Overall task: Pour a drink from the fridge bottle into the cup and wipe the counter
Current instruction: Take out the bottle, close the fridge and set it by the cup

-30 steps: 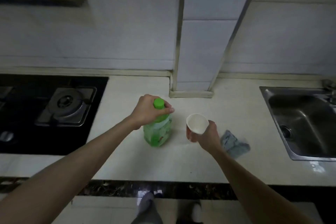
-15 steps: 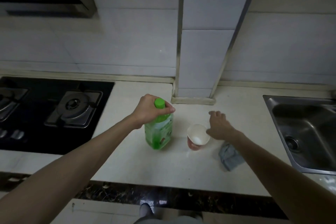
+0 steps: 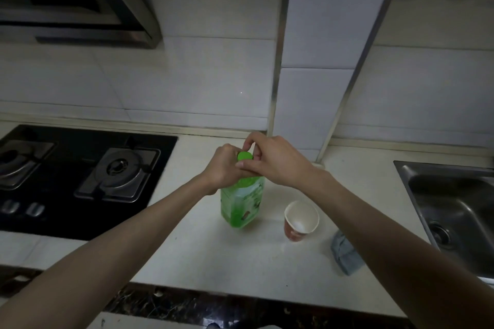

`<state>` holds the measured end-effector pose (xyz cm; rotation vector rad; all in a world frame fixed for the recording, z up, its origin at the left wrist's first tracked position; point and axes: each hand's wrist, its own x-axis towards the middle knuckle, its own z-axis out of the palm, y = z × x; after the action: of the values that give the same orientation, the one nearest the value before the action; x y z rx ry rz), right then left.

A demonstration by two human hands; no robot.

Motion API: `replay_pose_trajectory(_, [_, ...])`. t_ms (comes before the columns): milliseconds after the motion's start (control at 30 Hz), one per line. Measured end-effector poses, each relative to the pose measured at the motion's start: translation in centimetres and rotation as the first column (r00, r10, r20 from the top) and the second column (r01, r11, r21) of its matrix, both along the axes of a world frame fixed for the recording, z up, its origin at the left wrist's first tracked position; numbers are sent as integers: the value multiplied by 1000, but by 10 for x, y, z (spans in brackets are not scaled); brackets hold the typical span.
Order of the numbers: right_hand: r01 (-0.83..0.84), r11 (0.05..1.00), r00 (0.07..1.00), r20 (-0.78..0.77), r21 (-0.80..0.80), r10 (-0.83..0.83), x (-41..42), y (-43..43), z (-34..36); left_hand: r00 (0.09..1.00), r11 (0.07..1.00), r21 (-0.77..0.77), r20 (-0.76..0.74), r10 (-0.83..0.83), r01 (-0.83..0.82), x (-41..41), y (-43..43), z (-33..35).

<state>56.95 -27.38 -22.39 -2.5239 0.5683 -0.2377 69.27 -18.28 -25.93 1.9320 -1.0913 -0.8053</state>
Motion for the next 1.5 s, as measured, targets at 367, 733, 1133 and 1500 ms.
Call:
replay_pose_trajectory(367, [119, 989, 989, 75, 83, -125, 15, 27, 10, 999, 997, -58, -37, 40, -42, 10, 21, 15])
replay_pose_trajectory(733, [204, 946, 979, -64, 251, -194, 39, 48, 38, 984, 980, -149, -136, 113, -133, 20, 50, 23])
replay_pose_trajectory(1133, [257, 920, 966, -37, 297, -257, 55, 62, 42, 987, 950, -298, -150, 52, -96, 28, 63, 20])
replay_pose_trajectory(1500, [395, 890, 870, 217, 229, -442, 66, 57, 63, 964, 917, -305, -147, 223, -259, 13, 76, -36])
